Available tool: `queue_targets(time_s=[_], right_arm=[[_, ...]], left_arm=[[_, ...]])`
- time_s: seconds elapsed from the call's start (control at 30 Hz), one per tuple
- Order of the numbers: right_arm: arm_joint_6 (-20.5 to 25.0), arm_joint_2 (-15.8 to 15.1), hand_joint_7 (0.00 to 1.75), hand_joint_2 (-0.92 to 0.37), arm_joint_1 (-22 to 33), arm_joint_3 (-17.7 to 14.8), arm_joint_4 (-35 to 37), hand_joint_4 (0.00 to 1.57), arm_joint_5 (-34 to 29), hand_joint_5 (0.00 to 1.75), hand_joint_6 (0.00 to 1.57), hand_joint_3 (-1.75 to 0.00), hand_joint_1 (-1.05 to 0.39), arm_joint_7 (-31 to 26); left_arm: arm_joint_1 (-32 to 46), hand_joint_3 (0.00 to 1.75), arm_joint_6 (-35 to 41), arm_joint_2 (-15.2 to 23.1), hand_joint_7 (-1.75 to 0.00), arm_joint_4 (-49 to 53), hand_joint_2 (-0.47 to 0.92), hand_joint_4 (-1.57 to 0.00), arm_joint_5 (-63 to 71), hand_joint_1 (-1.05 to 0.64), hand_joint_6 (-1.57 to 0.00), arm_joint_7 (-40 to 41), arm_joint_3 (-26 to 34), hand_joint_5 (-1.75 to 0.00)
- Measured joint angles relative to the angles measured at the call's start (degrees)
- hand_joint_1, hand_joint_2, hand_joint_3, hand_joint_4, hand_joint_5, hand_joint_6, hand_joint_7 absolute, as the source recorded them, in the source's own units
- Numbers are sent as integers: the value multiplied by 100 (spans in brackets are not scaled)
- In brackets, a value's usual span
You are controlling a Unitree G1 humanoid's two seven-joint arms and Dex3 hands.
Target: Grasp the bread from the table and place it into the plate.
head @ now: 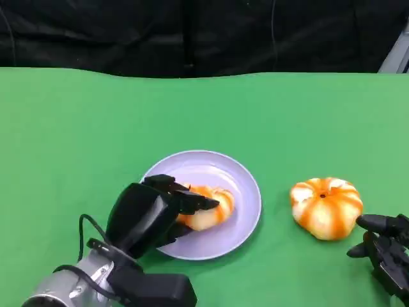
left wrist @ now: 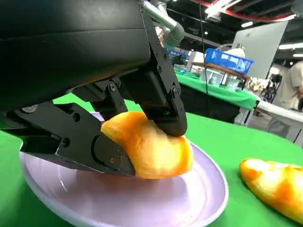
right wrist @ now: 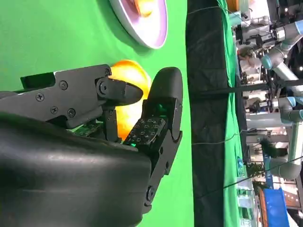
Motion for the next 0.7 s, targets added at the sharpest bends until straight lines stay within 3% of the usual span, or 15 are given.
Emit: queue_targets(time_s=[0.1,0.2,0.37,0.4,0.47,0.7], right_arm=[[0,0,67,-92,-1,-1,0,67,4,131,89,-42,-2,4],[0,0,67,-92,-1,-1,3,68,1,131,90,-43,-1,2],[0,0,67,-92,-1,-2,3,68,2,131,90,-44,-1,1],[0,0,66,-92,-1,-2,3,68,2,130,90,-43,-1,1],[0,0,66,-92,-1,-2,3,68,2,130,90,-43,-1,3],[0,0,66,-92,-2,-1,3,68,1,130,90,-42,-2,4]], left_arm=[[-60,1,243,3,0,24,92,-88,91,-31,-83,-34,-93,-2],[-74,12,371,12,0,8,92,-85,104,-48,-74,-76,-112,-1],[-74,15,404,23,0,-31,92,-85,88,-51,-73,-203,-109,-1],[-74,24,404,25,0,-36,92,-80,87,-63,-65,-215,-108,0],[-73,30,393,35,0,-50,92,-77,-1,-72,-60,-365,-88,0],[-69,36,292,165,0,-164,92,-71,-227,-82,-53,-672,-19,0]])
